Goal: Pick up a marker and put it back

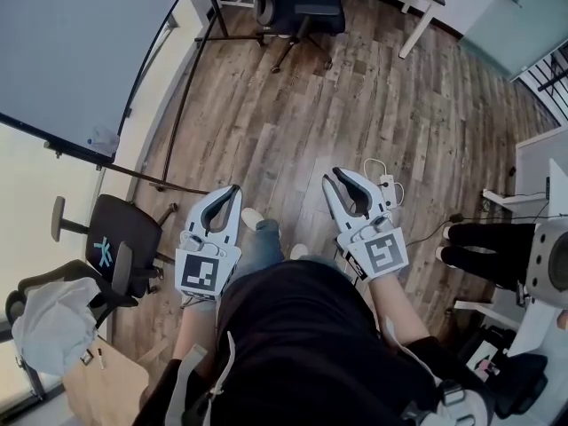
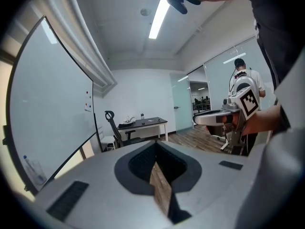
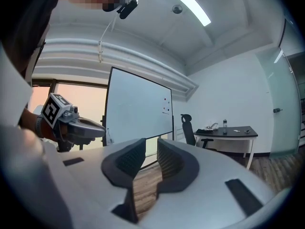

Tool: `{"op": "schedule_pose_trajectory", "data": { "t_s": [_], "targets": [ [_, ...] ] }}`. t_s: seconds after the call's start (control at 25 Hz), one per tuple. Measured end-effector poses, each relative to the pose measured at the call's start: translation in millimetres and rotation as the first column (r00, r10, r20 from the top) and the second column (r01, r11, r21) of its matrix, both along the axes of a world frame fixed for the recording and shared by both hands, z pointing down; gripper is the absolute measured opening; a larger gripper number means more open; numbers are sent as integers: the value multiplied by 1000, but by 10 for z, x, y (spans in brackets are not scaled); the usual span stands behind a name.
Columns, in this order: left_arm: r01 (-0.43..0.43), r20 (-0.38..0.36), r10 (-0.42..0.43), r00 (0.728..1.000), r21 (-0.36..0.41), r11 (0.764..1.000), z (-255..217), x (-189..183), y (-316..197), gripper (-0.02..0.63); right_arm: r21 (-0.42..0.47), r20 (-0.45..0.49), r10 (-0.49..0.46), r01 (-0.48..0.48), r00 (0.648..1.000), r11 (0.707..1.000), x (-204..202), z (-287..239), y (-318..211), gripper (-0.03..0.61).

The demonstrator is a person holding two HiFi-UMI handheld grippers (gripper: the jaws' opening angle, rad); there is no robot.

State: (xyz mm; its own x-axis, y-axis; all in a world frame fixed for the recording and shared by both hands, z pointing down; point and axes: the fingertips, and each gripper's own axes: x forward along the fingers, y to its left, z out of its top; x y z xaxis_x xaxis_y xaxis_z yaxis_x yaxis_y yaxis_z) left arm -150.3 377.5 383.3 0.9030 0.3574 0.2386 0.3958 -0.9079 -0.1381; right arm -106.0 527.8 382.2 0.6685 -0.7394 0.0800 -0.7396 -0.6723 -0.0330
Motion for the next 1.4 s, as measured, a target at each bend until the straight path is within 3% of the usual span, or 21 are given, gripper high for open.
{"op": "schedule_pose_trajectory", "data": {
  "t_s": [0.16, 0.36, 0.76, 1.16, 1.4],
  "targets": [
    [12, 22, -11, 1000, -21, 1000, 94, 372, -185, 9, -15, 5, 3, -3, 1000, 1000, 362, 78, -173, 79],
    [-1, -9, 0, 1000, -26, 1000, 111, 999, -522, 9, -31, 22, 6, -5, 1000, 1000, 943, 97, -499, 78],
    [25, 6, -25, 1000, -33, 999, 122, 1879, -1587, 8, -39, 26, -26, 27, 999, 999, 1897, 33, -1580, 74],
    [155, 26, -154, 988, -42, 987, 206, 2069, -2578, 9, -39, 17, -152, 152, 988, 988, 2337, 44, -2665, 72],
    [283, 49, -281, 959, -59, 957, 286, 1939, -3096, 9, -44, 31, -299, 300, 954, 953, 2348, 96, -3355, 72]
  ]
}}
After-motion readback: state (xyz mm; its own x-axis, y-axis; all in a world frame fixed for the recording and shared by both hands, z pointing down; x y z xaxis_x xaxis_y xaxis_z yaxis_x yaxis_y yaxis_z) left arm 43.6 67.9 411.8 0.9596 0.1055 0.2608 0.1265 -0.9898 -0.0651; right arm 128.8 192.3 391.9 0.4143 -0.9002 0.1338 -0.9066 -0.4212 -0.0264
